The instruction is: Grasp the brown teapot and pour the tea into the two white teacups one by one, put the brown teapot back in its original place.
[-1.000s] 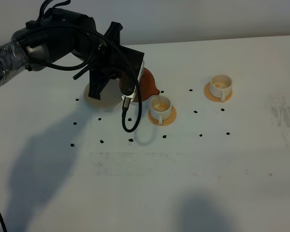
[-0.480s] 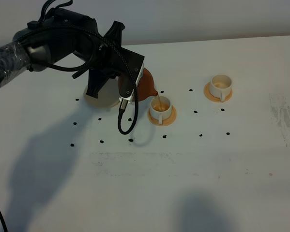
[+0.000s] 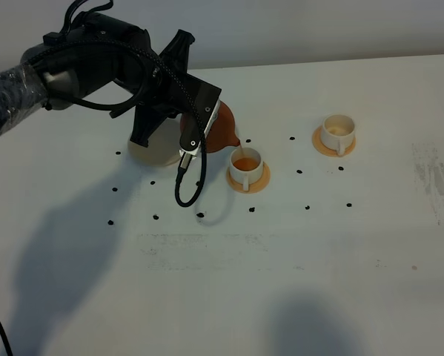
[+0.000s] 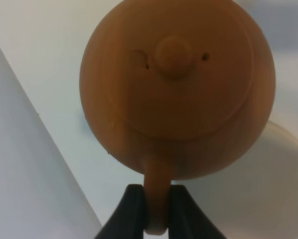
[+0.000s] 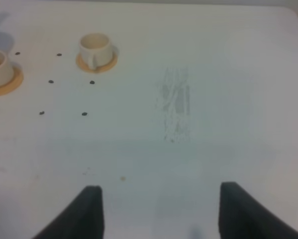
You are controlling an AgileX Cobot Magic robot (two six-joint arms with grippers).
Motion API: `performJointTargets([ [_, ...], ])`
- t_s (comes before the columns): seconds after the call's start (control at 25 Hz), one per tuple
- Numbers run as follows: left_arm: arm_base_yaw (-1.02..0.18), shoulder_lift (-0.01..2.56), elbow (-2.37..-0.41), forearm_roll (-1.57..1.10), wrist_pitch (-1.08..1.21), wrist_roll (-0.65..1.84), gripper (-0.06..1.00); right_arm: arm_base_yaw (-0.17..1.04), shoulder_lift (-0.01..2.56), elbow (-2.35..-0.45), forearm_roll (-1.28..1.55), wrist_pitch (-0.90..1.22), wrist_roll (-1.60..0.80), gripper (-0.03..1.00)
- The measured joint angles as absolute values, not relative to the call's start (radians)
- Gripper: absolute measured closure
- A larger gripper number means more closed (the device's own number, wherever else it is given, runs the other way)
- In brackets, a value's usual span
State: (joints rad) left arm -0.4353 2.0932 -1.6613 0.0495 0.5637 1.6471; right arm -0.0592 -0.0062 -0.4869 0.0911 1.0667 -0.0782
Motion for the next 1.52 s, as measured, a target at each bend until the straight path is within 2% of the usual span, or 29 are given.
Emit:
performJointTargets([
  [1.52,-0.464,2.093,-1.661,0.119,0.508,1.762,0.84,-0.059,-0.006,-0.487,0.091,1.067,-0.077,0.45],
])
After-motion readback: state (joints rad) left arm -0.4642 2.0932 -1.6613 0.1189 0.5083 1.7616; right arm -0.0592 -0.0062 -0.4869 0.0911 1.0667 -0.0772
